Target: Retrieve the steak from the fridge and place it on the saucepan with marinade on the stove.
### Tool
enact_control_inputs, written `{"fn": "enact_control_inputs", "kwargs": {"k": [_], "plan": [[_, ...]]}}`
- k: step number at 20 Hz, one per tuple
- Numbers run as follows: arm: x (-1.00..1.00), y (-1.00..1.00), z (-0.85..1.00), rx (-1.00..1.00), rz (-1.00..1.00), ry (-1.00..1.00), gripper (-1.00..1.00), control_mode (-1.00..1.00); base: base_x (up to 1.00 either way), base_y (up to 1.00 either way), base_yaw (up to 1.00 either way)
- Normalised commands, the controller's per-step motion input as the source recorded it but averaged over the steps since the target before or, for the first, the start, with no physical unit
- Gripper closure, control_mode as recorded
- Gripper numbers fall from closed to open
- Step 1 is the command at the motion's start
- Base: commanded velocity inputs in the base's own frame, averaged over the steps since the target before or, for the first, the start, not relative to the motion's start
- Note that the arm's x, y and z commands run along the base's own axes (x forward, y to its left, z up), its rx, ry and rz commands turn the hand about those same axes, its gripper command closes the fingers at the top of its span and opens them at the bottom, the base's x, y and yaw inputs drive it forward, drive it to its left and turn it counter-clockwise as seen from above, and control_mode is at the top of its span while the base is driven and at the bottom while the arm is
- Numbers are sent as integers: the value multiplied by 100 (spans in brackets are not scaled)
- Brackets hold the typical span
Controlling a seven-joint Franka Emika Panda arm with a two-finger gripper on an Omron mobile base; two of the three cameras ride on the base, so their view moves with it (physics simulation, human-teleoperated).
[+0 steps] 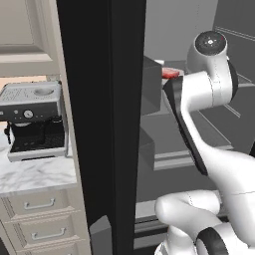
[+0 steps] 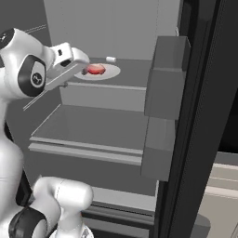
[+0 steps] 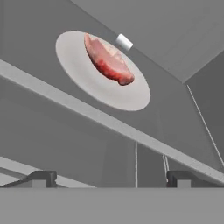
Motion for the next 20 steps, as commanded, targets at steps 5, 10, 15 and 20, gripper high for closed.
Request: {"fn": "enact_control_inputs", "kwargs": {"k": [5, 10, 15, 20], "plan": [[50, 0, 10, 0, 10, 4, -100, -100, 0, 0, 0], [50, 0, 2, 0, 17, 4, -100, -100, 0, 0, 0], [44, 1, 0, 0, 12, 1, -100, -100, 0, 0, 0], [30, 1, -7, 0, 3, -5, -100, -100, 0, 0, 0]]}}
